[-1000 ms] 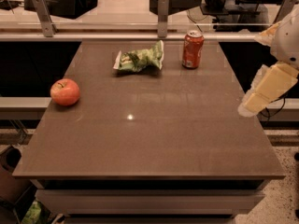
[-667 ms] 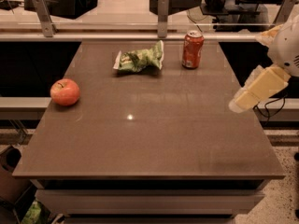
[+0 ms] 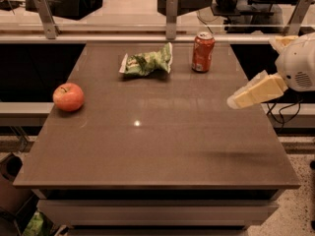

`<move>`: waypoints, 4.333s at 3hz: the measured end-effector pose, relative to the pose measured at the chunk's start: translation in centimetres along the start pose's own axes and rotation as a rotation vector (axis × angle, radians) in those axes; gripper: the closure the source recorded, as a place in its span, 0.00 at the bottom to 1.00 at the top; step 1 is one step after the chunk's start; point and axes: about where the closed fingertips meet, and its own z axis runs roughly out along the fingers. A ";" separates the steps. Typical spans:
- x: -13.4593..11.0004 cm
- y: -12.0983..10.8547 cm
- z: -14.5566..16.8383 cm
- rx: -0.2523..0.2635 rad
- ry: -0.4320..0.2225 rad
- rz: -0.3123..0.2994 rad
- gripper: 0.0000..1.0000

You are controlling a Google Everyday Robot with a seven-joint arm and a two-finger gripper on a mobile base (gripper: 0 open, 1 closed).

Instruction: Pick coke can

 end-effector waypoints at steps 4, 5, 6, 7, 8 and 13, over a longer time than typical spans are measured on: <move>-1.0 -5.1 9.4 0.011 -0.194 0.170 0.00; -1.3 -5.6 10.2 0.024 -0.227 0.185 0.00; -1.7 -6.9 11.3 0.036 -0.306 0.221 0.00; -2.4 -7.8 12.6 0.026 -0.376 0.240 0.00; -2.6 -8.4 13.8 0.014 -0.414 0.261 0.00; -2.3 -11.7 20.6 0.015 -0.445 0.308 0.00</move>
Offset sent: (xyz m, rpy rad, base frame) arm 0.0902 0.0068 -0.0322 0.2668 -0.0723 -0.0583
